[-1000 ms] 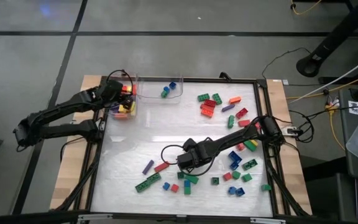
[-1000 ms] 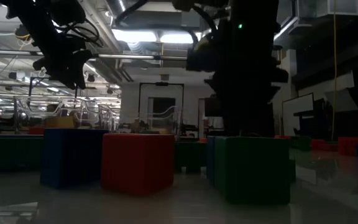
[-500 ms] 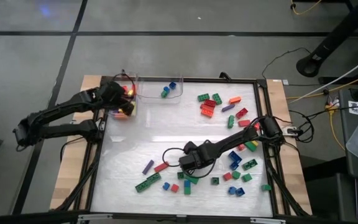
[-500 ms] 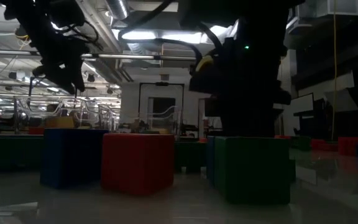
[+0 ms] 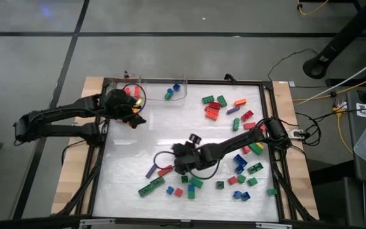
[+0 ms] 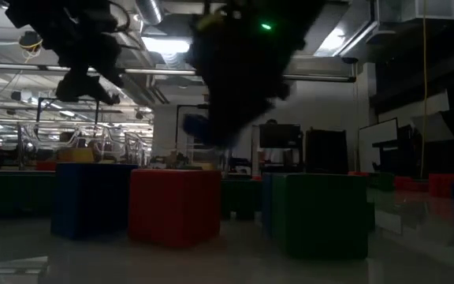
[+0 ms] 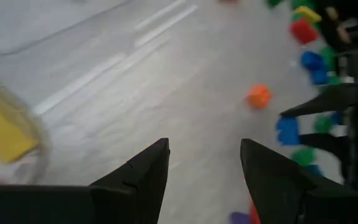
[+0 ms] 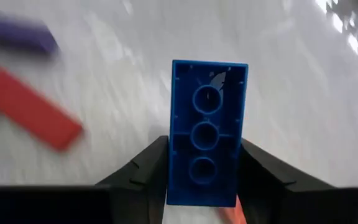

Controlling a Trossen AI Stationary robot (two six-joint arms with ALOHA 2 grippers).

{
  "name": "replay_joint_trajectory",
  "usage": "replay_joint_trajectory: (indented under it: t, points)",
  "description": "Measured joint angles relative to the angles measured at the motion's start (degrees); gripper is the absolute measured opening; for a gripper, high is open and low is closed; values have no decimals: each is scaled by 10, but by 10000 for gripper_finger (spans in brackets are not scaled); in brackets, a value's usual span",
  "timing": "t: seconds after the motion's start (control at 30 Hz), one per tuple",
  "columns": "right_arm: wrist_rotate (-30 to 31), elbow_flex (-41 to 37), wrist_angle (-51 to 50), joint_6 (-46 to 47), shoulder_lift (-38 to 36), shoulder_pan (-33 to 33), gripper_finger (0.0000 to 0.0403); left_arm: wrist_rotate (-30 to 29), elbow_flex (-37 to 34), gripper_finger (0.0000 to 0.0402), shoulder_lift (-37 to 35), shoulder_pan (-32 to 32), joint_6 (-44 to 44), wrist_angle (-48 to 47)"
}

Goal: Sort blocks by size
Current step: Put the large blue game piece into the left transparent bin

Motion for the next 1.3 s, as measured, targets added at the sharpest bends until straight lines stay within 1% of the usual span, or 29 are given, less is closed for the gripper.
replay_joint_trajectory:
  t: [0.13,0.27,0.37,0.47,0.6,0.7,0.93,1.03,1.3]
  points:
    - [8,1,100,-78,0,-17,151,-1,0,185,17,-51,-34,61]
    - [10,1,180,-149,0,-34,141,-18,0,185,45,-99,-52,123]
    - [9,1,217,-191,0,-41,146,-22,0,185,68,-121,-55,147]
    - [10,1,240,-222,0,-48,153,-22,0,185,89,-132,-56,150]
    - [11,0,246,-249,0,-52,152,-21,0,185,113,-141,-79,159]
    - [8,-1,240,-249,0,-55,147,-21,0,185,124,-144,-85,168]
    - [11,2,194,-251,1,-58,150,-23,0,185,118,-145,-88,180]
    - [11,2,183,-251,1,-58,149,-22,0,185,118,-144,-103,179]
    - [30,2,204,-251,2,-62,149,-23,0,185,118,-150,-112,181]
